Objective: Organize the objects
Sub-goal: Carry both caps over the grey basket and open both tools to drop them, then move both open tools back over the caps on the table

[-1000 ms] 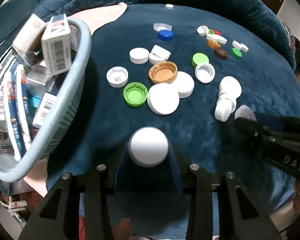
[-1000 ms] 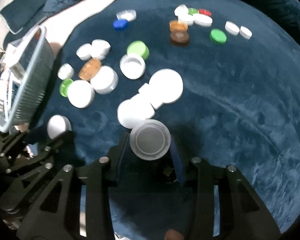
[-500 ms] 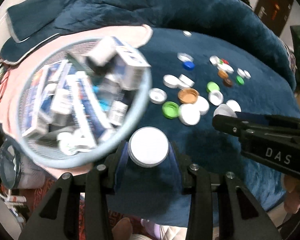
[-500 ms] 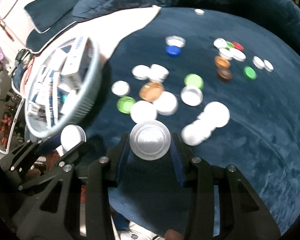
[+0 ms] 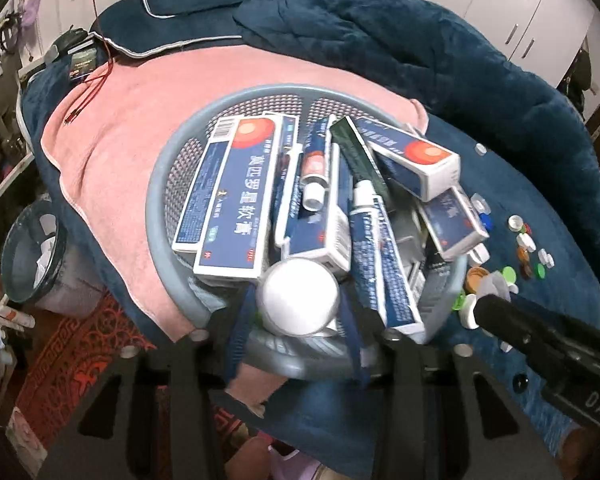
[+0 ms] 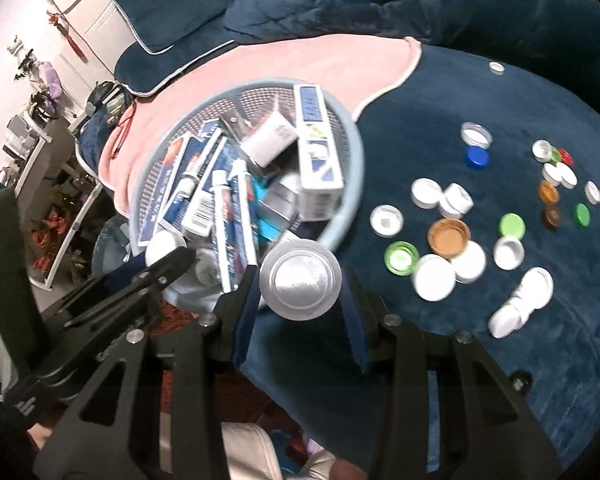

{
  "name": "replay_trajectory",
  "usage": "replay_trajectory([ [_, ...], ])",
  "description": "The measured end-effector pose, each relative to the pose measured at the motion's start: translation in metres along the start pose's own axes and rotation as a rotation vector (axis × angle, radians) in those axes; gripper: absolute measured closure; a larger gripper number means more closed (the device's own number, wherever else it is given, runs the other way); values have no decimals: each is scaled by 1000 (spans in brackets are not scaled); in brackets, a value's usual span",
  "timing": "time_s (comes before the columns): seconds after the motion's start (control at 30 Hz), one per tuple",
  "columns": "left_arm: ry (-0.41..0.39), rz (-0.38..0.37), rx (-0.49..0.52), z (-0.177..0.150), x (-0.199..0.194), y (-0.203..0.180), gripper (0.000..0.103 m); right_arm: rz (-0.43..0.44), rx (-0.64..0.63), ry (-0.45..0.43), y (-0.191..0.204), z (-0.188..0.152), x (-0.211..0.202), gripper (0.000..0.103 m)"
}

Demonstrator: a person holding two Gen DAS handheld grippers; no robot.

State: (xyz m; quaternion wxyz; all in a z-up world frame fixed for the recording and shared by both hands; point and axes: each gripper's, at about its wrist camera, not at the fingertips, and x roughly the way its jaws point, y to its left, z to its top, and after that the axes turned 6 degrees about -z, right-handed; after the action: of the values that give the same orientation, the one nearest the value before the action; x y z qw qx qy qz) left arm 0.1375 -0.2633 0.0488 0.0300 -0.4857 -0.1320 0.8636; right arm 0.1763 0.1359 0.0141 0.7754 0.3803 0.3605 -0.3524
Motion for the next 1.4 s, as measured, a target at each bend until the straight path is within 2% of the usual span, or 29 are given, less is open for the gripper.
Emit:
replay_trajectory([
  [0.07, -3, 2, 10, -1, -1, 2, 27, 13, 7, 2, 4, 4, 4, 62],
  [0.23, -18, -17, -4, -4, -22, 15, 24, 50, 10, 12, 18, 10, 10, 62],
  [0.43, -82, 110, -80, -5, -46, 49, 16, 124, -8, 38, 46, 14, 19, 62],
  [0.6, -56, 140, -138, -8, -41, 72, 15, 174, -22, 59, 65, 17, 26, 60],
  [0.63, -51, 144, -141, -8, -40, 74, 15, 173, -19, 63, 65, 17, 27, 57],
  [0.7, -46, 142, -145, -9, -38, 75, 13, 175, -2, 60, 62, 18, 26, 28],
  [0.77, -43, 136, -141, -9, -37, 74, 9, 173, 19, 49, 55, 18, 23, 17],
  [0.83, -44, 131, -131, -9, -37, 71, 6, 158, 28, 44, 50, 18, 20, 15],
  [0.97, -38, 140, -110, -8, -35, 63, 3, 92, 34, 44, 37, 15, 17, 0],
  [1.17, -25, 157, -97, -6, -33, 52, 1, 0, 48, 65, 11, 4, 16, 0],
  [1.4, -31, 139, -48, -7, -36, 25, 1, -13, 84, 62, -14, -3, 3, 0],
])
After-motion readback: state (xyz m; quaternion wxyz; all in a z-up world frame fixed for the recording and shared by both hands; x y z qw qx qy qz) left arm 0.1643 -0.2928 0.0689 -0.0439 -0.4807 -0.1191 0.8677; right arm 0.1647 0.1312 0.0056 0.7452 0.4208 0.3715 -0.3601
